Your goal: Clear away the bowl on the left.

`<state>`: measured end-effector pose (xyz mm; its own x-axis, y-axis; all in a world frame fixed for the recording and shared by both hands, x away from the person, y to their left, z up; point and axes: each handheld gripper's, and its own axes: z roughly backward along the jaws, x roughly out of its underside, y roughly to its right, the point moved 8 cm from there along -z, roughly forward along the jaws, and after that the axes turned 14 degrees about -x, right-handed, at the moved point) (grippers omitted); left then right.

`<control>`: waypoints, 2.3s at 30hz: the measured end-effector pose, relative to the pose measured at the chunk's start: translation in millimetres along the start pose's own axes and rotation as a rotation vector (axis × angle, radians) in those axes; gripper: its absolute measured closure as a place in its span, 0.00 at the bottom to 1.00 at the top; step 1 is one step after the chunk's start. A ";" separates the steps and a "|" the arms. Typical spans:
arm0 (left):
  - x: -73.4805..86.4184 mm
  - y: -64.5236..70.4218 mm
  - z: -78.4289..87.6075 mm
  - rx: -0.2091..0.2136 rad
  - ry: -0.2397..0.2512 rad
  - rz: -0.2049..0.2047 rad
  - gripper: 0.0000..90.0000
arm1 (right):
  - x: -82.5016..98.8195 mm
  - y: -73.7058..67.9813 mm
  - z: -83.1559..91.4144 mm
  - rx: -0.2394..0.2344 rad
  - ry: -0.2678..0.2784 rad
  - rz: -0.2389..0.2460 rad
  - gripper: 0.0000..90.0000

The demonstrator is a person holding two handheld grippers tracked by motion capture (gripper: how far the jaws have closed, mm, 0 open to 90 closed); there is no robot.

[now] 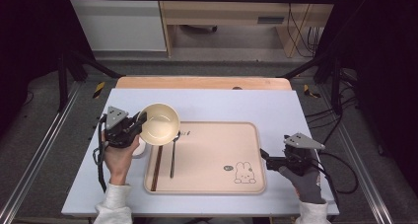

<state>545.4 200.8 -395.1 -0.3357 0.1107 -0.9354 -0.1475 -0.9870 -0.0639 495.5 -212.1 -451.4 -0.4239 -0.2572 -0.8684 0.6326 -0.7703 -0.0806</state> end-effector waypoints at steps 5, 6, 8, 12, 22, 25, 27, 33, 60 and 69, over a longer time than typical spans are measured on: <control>-0.7 15.4 -6.7 0.016 -0.006 -0.026 0.91 | -0.3 -0.2 0.5 -0.001 0.003 0.001 0.04; -0.5 17.2 -7.7 0.018 -0.009 -0.031 0.91 | -0.3 0.0 0.6 -0.001 0.003 0.001 0.04; 0.0 22.0 -10.6 0.021 -0.014 -0.036 0.91 | -0.3 0.3 0.6 0.000 0.002 0.003 0.04; 1.3 31.0 -15.2 0.035 -0.023 -0.050 0.91 | -0.3 -0.2 0.4 -0.002 0.002 0.002 0.04; 0.4 59.6 -27.7 0.076 -0.037 -0.066 0.91 | -0.4 0.2 0.7 -0.002 0.003 0.004 0.04; 0.4 66.9 -31.2 0.085 -0.043 -0.074 0.91 | -0.7 0.0 1.3 -0.004 0.005 0.004 0.04; 1.0 71.8 -33.8 0.090 -0.048 -0.083 0.91 | -1.0 -0.1 1.9 -0.003 0.007 0.002 0.04; 3.4 82.6 -41.8 0.105 -0.065 -0.095 0.91 | -1.3 -0.1 3.0 -0.005 0.009 -0.001 0.04; 37.4 102.9 -99.1 0.092 -0.215 -0.133 0.91 | -1.3 0.2 3.1 -0.012 0.010 -0.002 0.04; 45.0 102.7 -106.5 0.097 -0.236 -0.138 0.91 | -1.0 -0.4 2.4 -0.013 0.008 0.002 0.04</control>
<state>614.3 92.0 -480.8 -0.5114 0.2786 -0.8129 -0.2910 -0.9462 -0.1413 494.1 -212.9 -449.3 -0.4173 -0.2541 -0.8725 0.6422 -0.7618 -0.0852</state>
